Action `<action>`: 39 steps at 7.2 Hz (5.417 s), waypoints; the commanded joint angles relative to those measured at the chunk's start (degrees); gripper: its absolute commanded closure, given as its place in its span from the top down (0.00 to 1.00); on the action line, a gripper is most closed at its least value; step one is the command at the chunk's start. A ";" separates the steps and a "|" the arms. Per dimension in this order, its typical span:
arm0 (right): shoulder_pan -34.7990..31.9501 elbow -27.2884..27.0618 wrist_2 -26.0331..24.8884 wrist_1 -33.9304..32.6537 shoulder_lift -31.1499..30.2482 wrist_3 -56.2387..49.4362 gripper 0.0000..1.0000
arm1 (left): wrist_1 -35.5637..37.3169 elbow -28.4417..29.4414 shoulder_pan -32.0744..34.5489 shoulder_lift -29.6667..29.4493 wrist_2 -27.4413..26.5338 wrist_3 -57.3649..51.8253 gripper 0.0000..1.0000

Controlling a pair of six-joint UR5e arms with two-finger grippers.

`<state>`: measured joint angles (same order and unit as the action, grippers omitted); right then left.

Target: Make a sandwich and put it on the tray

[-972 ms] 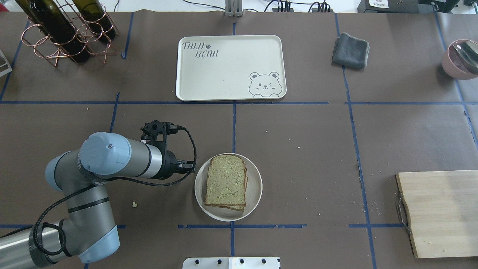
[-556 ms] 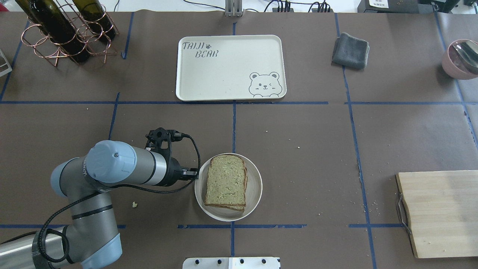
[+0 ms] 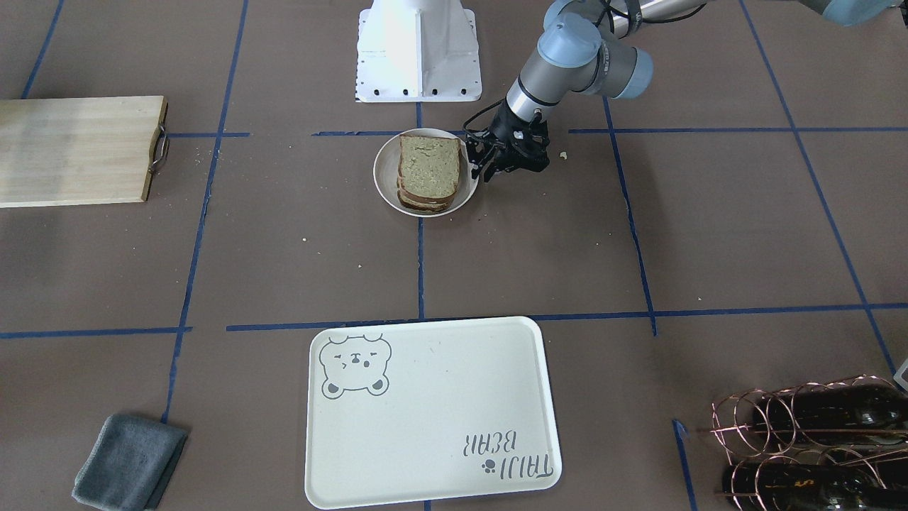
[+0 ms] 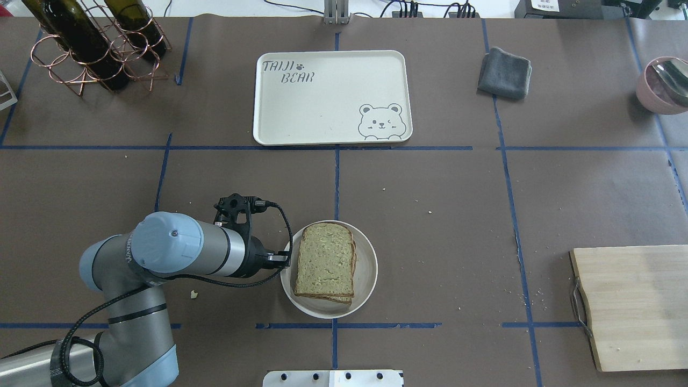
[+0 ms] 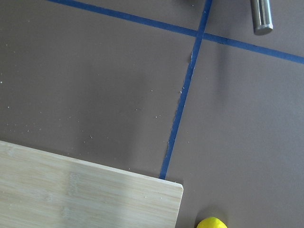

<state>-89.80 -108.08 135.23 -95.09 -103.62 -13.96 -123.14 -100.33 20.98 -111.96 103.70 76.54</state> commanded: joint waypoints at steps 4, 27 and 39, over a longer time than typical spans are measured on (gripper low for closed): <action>-0.02 0.94 -0.14 0.08 0.17 -0.02 1.00 | -0.09 -1.27 0.12 -0.89 0.54 2.21 0.00; -0.37 2.52 -0.76 0.17 0.52 0.16 1.00 | -0.96 35.67 29.64 -27.57 15.74 -18.48 1.00; -0.29 2.52 -2.25 5.51 0.79 4.47 1.00 | 32.78 -6.20 70.21 33.55 27.76 -80.57 1.00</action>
<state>-90.09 -105.56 133.68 -91.48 -102.71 -9.28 -90.12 -107.51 87.20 -81.37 128.59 -3.20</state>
